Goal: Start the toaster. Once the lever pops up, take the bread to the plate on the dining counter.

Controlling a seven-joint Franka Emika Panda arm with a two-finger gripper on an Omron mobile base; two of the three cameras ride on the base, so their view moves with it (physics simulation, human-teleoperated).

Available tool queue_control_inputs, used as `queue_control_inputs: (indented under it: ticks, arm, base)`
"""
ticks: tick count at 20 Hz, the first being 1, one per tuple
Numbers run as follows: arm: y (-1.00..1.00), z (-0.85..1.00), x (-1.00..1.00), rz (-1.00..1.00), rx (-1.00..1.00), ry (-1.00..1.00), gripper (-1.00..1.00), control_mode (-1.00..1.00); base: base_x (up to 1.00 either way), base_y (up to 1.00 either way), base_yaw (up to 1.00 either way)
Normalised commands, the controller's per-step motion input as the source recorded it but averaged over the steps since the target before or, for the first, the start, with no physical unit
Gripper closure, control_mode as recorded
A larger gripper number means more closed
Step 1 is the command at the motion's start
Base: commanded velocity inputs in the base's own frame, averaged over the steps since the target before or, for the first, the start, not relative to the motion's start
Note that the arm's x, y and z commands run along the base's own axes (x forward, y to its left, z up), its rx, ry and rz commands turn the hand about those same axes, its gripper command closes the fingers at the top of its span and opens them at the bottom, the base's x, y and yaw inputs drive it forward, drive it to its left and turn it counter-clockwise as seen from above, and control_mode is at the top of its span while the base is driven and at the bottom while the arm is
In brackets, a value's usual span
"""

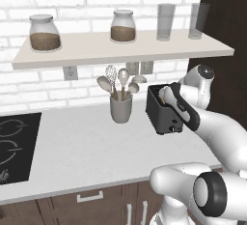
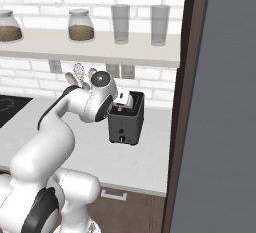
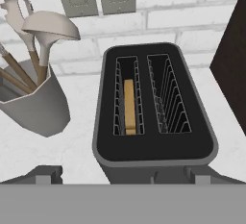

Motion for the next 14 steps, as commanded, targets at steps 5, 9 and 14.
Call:
queue_control_inputs:
  ticks: [5, 9, 14]
  arm:
    - [0.0, 0.0, 0.0, 0.0, 0.0, 0.0, -1.0, -1.0]
    - [0.0, 0.0, 0.0, 0.0, 0.0, 0.0, -1.0, -1.0]
    - [0.0, 0.0, 0.0, 0.0, 0.0, 0.0, -1.0, -1.0]
  base:
    - [0.0, 0.0, 0.0]
    - [0.0, 0.0, 0.0]
    - [0.0, 0.0, 0.0]
